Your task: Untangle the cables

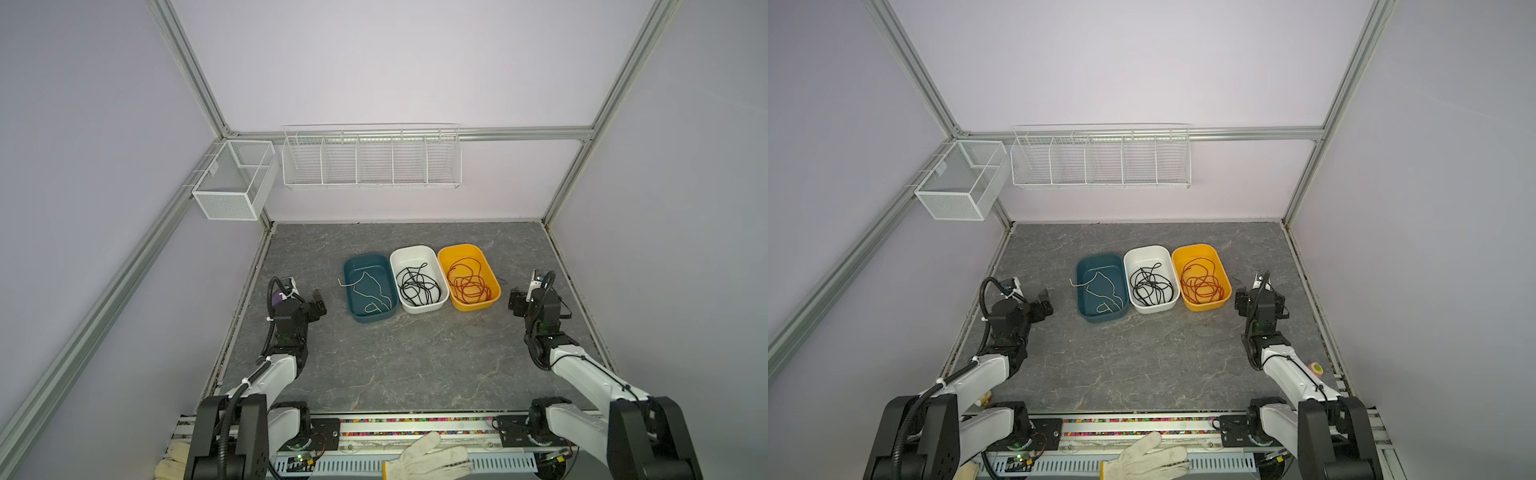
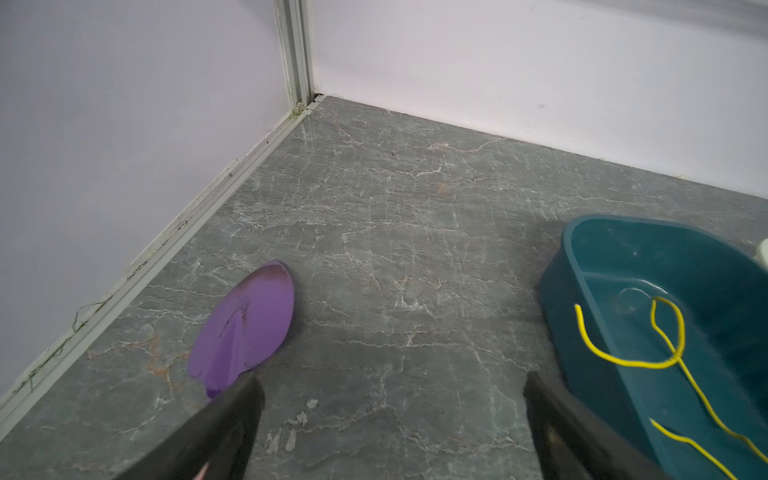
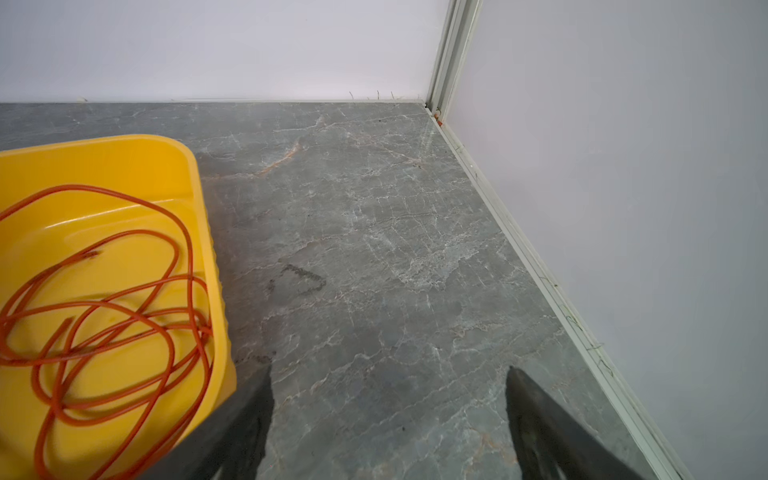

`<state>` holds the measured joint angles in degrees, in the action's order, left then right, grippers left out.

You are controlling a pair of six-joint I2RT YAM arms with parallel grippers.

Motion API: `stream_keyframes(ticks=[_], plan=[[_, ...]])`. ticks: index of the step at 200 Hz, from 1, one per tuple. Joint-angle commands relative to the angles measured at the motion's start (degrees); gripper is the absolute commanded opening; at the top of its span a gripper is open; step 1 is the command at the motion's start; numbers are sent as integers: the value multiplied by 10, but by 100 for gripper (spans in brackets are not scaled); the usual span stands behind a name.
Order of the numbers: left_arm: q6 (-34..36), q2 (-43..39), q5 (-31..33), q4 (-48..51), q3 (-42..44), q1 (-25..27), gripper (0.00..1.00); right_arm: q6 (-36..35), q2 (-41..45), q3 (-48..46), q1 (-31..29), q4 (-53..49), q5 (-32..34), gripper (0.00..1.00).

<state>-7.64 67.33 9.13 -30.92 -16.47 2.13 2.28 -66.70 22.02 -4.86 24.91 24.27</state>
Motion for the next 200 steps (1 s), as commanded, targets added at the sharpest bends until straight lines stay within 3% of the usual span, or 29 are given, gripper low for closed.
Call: stream_keyframes(ticks=[1, 57, 66, 73, 80, 200], plan=[[31, 32, 28, -103, -7, -4, 99, -25, -69, -10, 6, 139, -58, 88], [59, 198, -12, -253, -22, -12, 99, -37, -225, -26, 26, 328, -87, 88], [61, 216, -15, -262, -33, -12, 99, -27, -217, -11, 33, 286, -96, 88], [53, 212, 1, -234, -45, -12, 99, -21, -206, -4, 37, 246, -105, 88], [36, 207, 33, -204, -55, -12, 99, -24, -214, -10, 38, 273, -105, 88], [47, 211, 26, -222, -50, -12, 99, -25, -213, -7, 32, 269, -95, 88]])
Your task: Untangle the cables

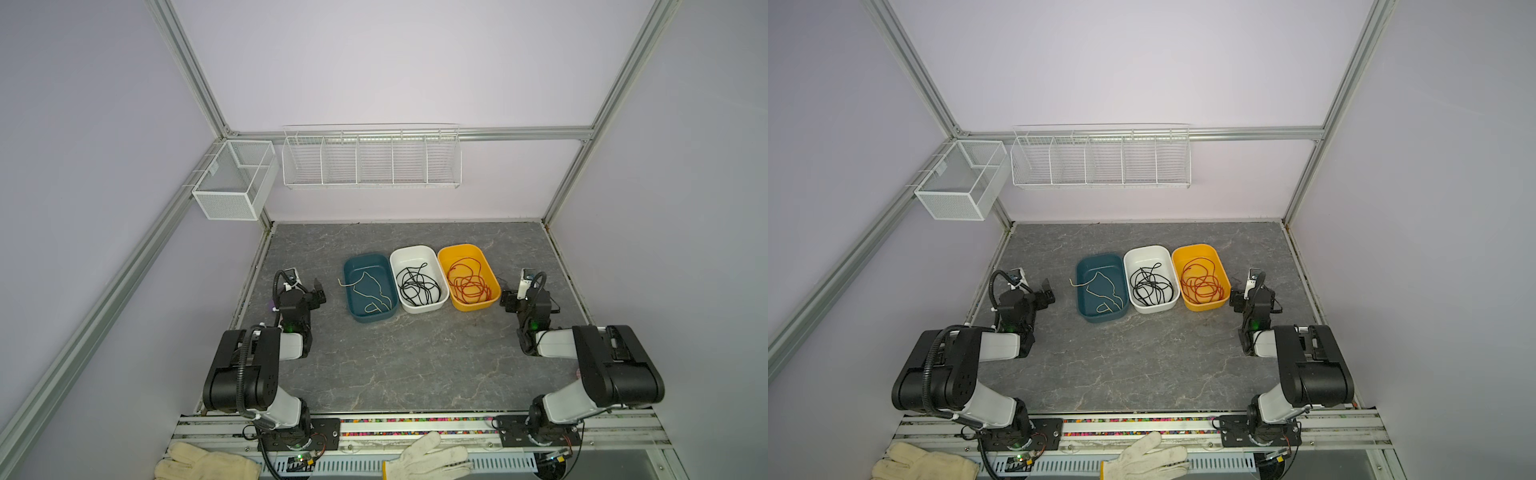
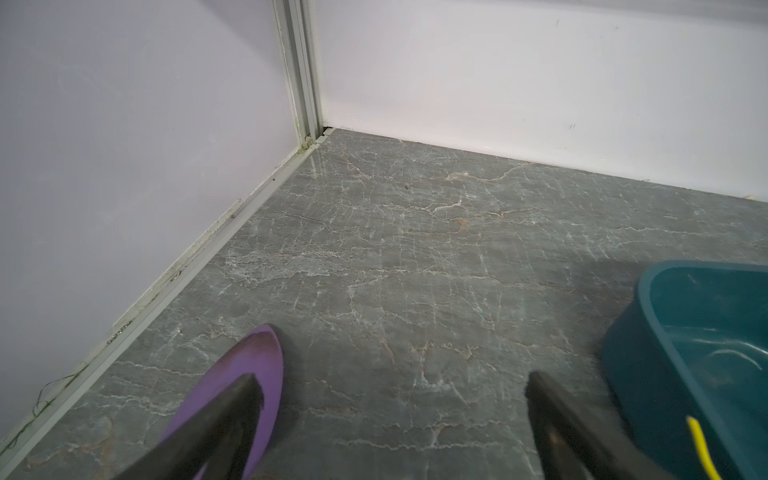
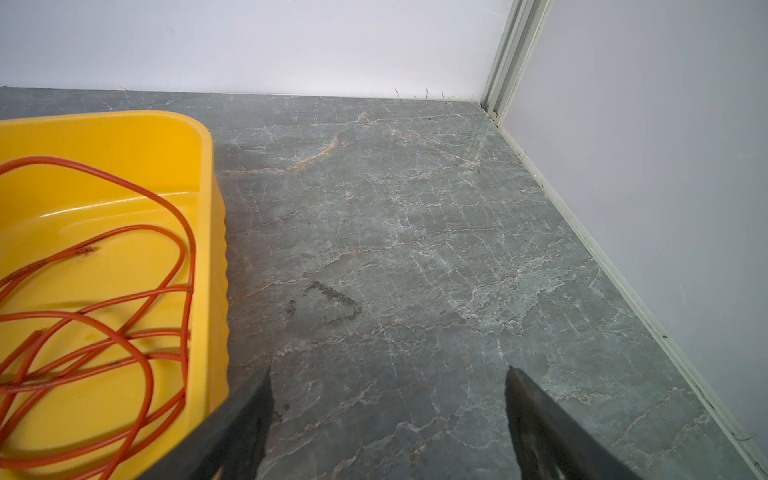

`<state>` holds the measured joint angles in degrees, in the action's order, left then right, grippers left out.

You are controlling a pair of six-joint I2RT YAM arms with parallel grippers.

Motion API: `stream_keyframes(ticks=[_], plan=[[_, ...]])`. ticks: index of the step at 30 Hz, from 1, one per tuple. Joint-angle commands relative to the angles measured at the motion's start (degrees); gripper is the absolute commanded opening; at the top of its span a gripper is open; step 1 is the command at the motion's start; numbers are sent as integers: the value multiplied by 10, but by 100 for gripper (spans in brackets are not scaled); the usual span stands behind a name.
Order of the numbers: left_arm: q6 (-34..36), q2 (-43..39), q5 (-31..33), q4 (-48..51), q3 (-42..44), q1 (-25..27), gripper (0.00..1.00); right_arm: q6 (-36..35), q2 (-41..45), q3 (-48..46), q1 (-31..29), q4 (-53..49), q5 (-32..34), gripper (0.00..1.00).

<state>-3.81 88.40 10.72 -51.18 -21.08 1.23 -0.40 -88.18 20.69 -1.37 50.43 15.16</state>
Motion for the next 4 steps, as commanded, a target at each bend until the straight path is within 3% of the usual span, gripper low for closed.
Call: stream_keyframes(ticks=[1, 4], plan=[[10, 0, 10, -19, -4, -3, 99, 1, 2, 5, -3, 13, -4, 88], [9, 0, 10, -19, -4, -3, 99, 2, 6, 3, -3, 14, -4, 88]])
